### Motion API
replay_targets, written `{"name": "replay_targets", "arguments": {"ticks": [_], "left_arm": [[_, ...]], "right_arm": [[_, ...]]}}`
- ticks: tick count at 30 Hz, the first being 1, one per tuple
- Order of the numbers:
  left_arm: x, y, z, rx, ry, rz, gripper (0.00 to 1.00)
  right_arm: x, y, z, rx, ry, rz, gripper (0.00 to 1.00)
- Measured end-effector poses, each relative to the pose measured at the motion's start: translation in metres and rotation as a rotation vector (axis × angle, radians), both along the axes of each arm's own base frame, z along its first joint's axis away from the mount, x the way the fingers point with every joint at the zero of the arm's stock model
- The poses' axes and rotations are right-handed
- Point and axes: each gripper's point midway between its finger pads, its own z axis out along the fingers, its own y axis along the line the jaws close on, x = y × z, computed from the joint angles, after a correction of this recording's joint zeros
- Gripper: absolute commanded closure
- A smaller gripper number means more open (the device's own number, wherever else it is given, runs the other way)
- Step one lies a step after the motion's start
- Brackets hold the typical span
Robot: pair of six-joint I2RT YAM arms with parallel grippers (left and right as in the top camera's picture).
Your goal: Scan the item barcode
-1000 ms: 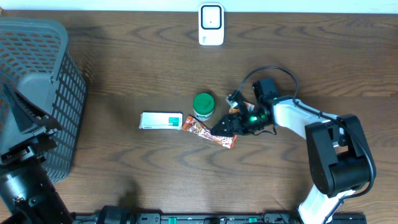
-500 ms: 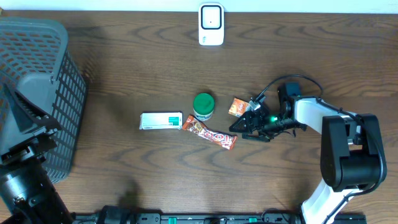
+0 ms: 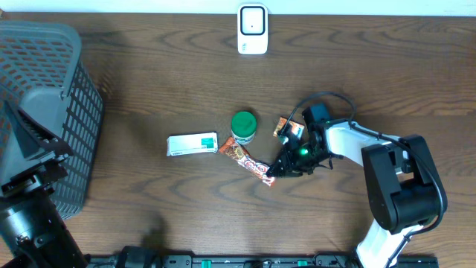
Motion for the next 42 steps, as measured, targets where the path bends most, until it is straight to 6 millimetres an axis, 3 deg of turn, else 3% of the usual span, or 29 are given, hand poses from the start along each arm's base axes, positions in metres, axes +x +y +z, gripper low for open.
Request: {"name": "replay_targets", "arguments": {"ticks": [7,9,12,14,17,21,27,31,37,42], "left_arm": [[0.000,0.000,0.000,0.009,0.005,0.004,0.05],[0.000,0.000,0.000,0.009,0.005,0.004,0.05],[0.000,0.000,0.000,0.009,0.004,0.004,0.05],[0.000,0.000,0.000,0.009,0.005,0.004,0.05],[0.000,0.000,0.000,0.009,0.004,0.004,0.05],[0.000,0.000,0.000,0.009,0.005,0.004,0.05],[0.000,0.000,0.000,0.009,0.004,0.004,0.05],[0.000,0.000,0.000,0.009,0.004,0.004,0.05],[0.000,0.000,0.001,0.009,0.000,0.004,0.05],[-0.001,0.000,0.001,0.009,0.000,0.004,0.05]], "right_arm": [[-0.001,-0.007,0.002,-0.078,0.007,-0.003,0.98],[-0.002,-0.018,0.005,-0.174,-0.005,-0.004,0.98],[0.003,-0.054,0.017,-0.426,-0.098,-0.012,0.99],[0.013,-0.074,0.038,-0.571,-0.226,-0.024,0.99],[0.027,-0.086,0.081,-0.704,-0.445,-0.048,0.99],[0.025,-0.106,0.130,-0.875,-0.642,-0.111,0.99],[0.028,-0.141,0.156,-1.129,-0.758,-0.218,0.98],[0.037,-0.151,0.154,-1.263,-0.786,-0.248,0.99],[0.033,-0.157,0.105,-1.489,-0.673,-0.107,0.99],[0.016,-0.143,0.074,-1.599,-0.637,0.074,0.99]]}}
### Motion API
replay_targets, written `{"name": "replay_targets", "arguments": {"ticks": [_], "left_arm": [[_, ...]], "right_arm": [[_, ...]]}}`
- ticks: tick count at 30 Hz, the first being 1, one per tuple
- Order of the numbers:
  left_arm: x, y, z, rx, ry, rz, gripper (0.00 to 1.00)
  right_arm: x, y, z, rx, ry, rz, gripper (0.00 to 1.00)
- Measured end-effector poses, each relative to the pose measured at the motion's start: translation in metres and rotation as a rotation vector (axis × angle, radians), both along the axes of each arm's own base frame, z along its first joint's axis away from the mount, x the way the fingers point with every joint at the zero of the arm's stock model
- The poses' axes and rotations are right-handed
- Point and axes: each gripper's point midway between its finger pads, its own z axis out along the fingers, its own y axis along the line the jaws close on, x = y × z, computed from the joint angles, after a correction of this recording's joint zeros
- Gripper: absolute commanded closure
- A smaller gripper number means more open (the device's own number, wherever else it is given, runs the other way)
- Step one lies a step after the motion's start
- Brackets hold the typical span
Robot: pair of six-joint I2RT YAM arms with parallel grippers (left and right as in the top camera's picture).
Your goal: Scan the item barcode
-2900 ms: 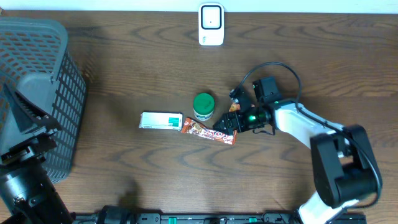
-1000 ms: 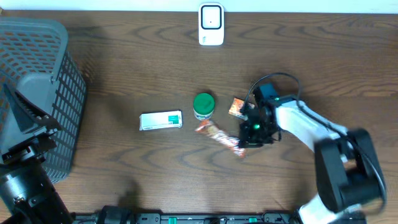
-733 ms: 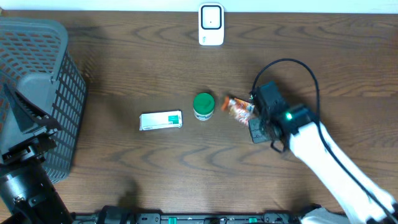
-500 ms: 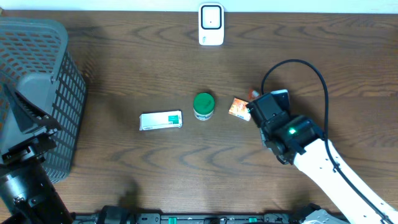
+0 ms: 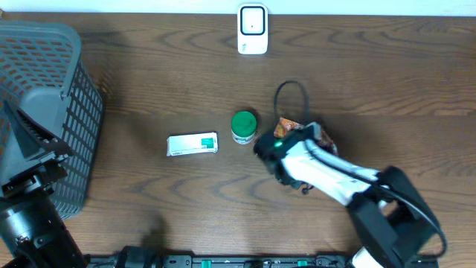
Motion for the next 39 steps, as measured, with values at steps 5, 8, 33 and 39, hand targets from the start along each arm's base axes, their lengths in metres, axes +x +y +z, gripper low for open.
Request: {"name": "replay_targets", "arguments": {"ticks": [5,8,33,39], "left_arm": [[0.000,0.000,0.000,0.000,-0.001,0.000,0.05],[-0.001,0.000,0.000,0.000,-0.002,0.000,0.05],[-0.002,0.000,0.001,-0.001,-0.005,0.000,0.05],[-0.002,0.000,0.001,-0.001,-0.005,0.000,0.05]], "right_arm": [[-0.016,0.033,-0.010,-0.020,0.035,0.124,0.75],[-0.029,0.058,-0.014,-0.003,0.049,0.214,0.49],[-0.003,0.091,0.003,0.481,-0.003,0.013,0.99],[0.033,0.073,-0.008,0.608,0.024,-0.057,0.99]]}}
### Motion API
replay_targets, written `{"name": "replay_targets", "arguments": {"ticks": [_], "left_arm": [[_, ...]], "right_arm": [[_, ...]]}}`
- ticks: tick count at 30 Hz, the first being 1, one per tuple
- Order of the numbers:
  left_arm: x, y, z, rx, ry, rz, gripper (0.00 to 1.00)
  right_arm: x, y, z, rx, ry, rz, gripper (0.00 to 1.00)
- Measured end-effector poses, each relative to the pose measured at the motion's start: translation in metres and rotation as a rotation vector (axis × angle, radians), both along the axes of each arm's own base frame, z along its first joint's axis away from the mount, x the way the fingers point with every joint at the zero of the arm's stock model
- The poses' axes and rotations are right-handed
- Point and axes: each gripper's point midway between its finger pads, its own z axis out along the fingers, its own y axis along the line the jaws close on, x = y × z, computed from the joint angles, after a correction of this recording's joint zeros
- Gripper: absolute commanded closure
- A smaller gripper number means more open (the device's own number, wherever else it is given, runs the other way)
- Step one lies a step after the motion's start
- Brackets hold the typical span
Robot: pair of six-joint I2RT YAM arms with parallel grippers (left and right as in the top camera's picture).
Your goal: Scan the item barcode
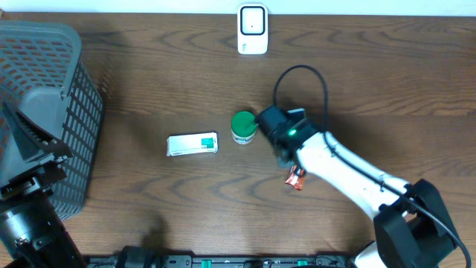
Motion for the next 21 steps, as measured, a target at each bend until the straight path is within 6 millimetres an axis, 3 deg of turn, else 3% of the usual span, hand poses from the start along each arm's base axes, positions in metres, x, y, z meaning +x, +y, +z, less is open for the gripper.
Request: {"name": "replay_targets", "arguments": {"ticks": [5,11,21], "left_arm": [[0.000,0.000,0.000,0.000,0.000,0.000,0.05],[0.000,0.000,0.000,0.000,0.000,0.000,0.05],[0.000,0.000,0.000,0.000,0.001,0.000,0.05]], "right_arm": [[0.002,-0.005,-0.007,0.063,0.061,-0.009,0.99],[0.001,0.010,-0.015,0.146,0.074,0.021,0.99],[-0.024,0.005,-0.050,0.171,0.129,0.009,0.99]]}}
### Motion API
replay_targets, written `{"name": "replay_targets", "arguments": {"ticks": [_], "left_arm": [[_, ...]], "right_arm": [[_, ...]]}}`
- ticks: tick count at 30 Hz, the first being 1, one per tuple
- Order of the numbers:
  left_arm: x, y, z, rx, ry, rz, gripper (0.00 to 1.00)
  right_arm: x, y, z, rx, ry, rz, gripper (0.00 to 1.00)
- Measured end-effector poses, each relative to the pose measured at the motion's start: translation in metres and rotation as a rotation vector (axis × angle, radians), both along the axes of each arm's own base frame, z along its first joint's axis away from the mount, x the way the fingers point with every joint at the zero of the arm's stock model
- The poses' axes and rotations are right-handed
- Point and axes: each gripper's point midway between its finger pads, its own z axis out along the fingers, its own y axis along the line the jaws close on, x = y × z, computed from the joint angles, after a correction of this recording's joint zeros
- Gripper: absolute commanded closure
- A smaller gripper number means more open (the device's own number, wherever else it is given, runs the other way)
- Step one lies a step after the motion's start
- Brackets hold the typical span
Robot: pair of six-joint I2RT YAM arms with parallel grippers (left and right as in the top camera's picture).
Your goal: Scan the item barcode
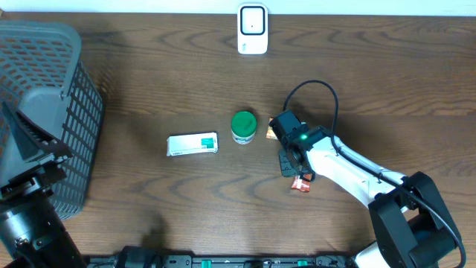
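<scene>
My right gripper [291,165] hangs above the middle of the table, below its wrist, and is shut on a red-orange snack bar [300,184]. Only the bar's lower end pokes out from under the arm. The white barcode scanner [253,30] stands at the table's far edge, well beyond the gripper. My left arm [30,216] sits folded at the lower left corner, and its fingers cannot be made out.
A green-lidded jar [243,126] stands just left of the right wrist. A white and green box [193,144] lies further left. An orange packet [272,132] peeks out beside the wrist. A dark mesh basket [56,89] fills the left side.
My right wrist has moved a little to the right, away from the green-lidded jar. The snack bar's end has moved slightly down and right with it.
At first my right gripper was at the snack bar lying on the table near the jar. Then the arm covered that spot and the bar no longer showed there. Later the bar's end hung under the raised arm, as it does now slightly further right.
</scene>
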Motion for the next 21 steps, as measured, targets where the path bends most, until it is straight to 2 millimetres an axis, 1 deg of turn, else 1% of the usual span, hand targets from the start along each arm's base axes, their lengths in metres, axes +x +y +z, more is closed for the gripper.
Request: {"name": "replay_targets", "arguments": {"ticks": [4,6,8,10,14,17,19,21], "left_arm": [[0.000,0.000,0.000,0.000,0.000,0.000,0.05],[0.000,0.000,0.000,0.000,0.000,0.000,0.05],[0.000,0.000,0.000,0.000,0.000,0.000,0.05],[0.000,0.000,0.000,0.000,0.000,0.000,0.05],[0.000,0.000,0.000,0.000,0.000,0.000,0.05],[0.000,0.000,0.000,0.000,0.000,0.000,0.05],[0.000,0.000,0.000,0.000,0.000,0.000,0.05],[0.000,0.000,0.000,0.000,0.000,0.000,0.05]], "right_arm": [[0.004,0.010,0.002,0.046,-0.002,0.027,0.99],[0.004,0.015,0.009,0.058,0.010,0.040,0.99],[0.010,0.020,0.021,0.071,0.009,0.050,0.99],[0.016,0.026,0.038,0.091,-0.006,0.056,0.99],[0.020,0.028,0.062,0.108,-0.040,0.062,0.99],[0.014,0.024,0.062,0.092,-0.023,0.062,0.99],[0.008,0.019,0.055,0.076,-0.002,0.060,0.99],[-0.002,0.012,0.044,0.056,0.026,0.058,0.99]]}}
